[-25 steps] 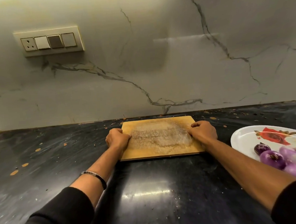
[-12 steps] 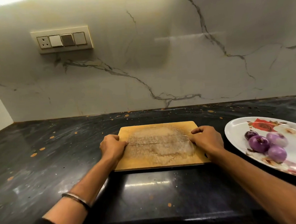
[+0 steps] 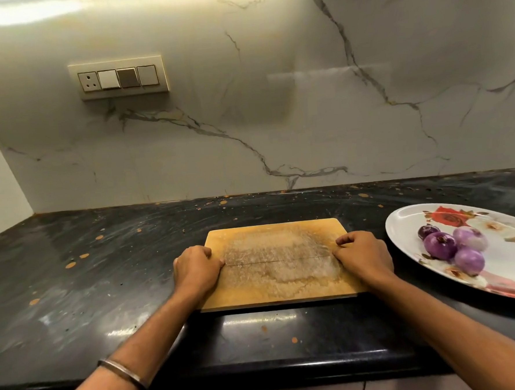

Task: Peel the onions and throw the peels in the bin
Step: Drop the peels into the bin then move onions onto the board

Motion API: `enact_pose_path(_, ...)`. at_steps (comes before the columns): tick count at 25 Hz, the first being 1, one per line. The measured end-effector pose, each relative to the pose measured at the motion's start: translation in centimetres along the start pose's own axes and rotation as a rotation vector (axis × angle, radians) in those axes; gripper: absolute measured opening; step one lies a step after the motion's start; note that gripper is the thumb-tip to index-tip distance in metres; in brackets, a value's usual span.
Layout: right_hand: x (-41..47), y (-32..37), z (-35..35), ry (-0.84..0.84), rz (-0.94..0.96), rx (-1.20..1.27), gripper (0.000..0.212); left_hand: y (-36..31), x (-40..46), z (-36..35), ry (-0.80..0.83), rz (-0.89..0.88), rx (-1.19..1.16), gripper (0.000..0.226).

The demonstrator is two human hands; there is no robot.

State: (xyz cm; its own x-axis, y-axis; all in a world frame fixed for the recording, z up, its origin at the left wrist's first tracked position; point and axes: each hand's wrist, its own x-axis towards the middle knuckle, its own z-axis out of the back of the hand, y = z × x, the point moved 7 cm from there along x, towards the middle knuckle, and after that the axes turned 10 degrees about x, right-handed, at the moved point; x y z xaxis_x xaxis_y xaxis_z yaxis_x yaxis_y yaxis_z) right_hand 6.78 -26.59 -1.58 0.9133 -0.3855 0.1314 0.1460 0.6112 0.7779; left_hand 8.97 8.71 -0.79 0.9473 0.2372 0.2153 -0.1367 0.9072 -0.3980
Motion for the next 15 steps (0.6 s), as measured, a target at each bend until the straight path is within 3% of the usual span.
enact_pose_path(4, -0.4, 0.3, 0.2, 0.016, 0.04, -0.066, 0.032, -0.2, -0.3, 0.1, 0.045, -0.039, 0.143, 0.034)
enact_pose_path(6, -0.9, 1.0, 0.7, 0.008, 0.093, -0.086, 0.032, -0.9, -0.5, 1.1, -0.032, -0.065, 0.212, 0.03)
enact_pose_path(9, -1.5, 1.7, 2.3, -0.01, 0.17, -0.08, 0.029, -5.5, -1.5, 2.1, -0.122, -0.226, -0.003, 0.013)
enact_pose_path(15, -2.4, 1.5, 8.1, -0.065, 0.28, -0.131, 0.031, -21.1, -5.8, -0.3, 0.122, -0.63, -0.273, 0.023)
